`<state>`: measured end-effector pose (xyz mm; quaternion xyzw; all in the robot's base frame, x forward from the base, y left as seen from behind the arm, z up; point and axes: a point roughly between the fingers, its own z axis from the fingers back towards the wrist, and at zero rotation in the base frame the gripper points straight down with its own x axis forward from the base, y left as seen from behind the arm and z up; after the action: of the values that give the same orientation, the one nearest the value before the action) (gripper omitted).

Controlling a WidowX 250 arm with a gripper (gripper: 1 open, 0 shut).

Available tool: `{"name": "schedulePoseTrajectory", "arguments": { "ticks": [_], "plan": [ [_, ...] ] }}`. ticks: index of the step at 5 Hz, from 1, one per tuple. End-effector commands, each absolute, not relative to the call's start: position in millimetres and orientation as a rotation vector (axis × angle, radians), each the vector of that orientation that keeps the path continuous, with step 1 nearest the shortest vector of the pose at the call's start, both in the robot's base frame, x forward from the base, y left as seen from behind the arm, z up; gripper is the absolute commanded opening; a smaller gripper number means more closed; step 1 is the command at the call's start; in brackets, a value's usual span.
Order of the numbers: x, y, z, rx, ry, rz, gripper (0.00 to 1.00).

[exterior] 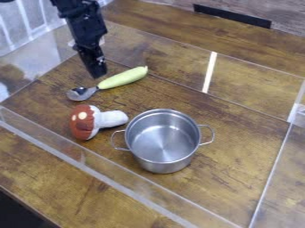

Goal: Move the green spoon to the left

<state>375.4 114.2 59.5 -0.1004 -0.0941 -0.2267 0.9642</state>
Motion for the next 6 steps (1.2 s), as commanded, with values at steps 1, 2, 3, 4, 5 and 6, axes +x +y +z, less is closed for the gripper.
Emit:
{"name": "schedulePoseTrajectory", "arguments": {
  "ticks": [1,2,3,4,5,6],
  "plan": [
    [372,125,76.2,-0.178,-0.245,-0.451,1.00],
    [370,126,67.1,-0.191,-0.237,-0.445,1.00],
    [369,129,58.2,-0.203,-0.231,-0.439,1.00],
    [366,127,48.6,-0.215,-0.229,-0.445,0.00],
    [362,128,48.7,-0.220,-0.235,-0.444,0.00],
    [356,128,52.6,-0.222,-0.224,-0.451,0.00]
  ]
}}
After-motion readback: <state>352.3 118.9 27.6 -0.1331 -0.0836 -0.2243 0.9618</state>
